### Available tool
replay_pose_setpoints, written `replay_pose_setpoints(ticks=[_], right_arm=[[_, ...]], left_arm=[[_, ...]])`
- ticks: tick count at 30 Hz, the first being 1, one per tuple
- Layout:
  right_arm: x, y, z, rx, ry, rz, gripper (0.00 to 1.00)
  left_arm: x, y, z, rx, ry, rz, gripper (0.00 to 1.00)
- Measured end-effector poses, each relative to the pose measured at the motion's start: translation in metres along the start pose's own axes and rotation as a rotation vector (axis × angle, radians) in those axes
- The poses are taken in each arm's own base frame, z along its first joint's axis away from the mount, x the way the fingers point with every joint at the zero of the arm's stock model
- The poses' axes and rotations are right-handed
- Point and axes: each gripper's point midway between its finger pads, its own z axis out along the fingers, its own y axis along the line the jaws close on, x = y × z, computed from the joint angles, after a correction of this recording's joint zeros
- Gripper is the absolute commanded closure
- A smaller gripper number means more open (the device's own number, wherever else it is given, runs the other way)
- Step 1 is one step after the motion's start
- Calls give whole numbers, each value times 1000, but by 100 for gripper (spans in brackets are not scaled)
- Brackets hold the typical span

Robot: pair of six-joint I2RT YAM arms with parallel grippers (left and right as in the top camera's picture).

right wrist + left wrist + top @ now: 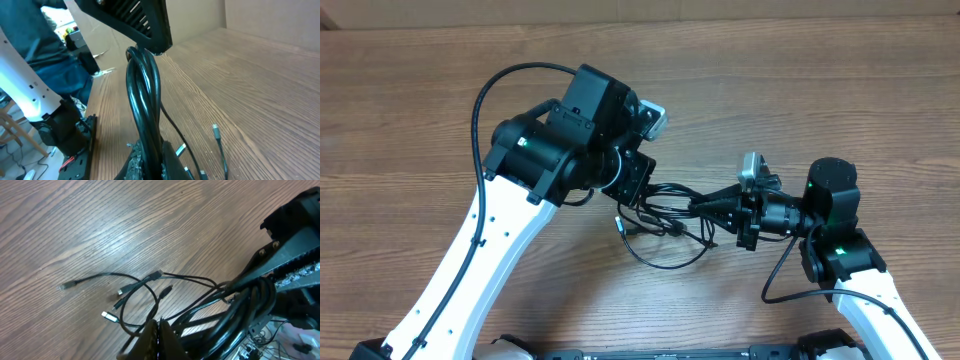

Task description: Untangle cables

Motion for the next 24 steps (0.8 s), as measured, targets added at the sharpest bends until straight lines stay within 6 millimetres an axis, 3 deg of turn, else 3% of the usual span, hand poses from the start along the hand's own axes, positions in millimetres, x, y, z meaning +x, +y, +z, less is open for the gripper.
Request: replay_pose_setpoints(ticks=[9,24], right_arm=[[0,-3,0,17,0,27,96],[-5,-17,-1,99,-18,122,96]], left_arm=[[1,-6,0,36,4,-20,96],[13,2,0,-10,50,-64,96]])
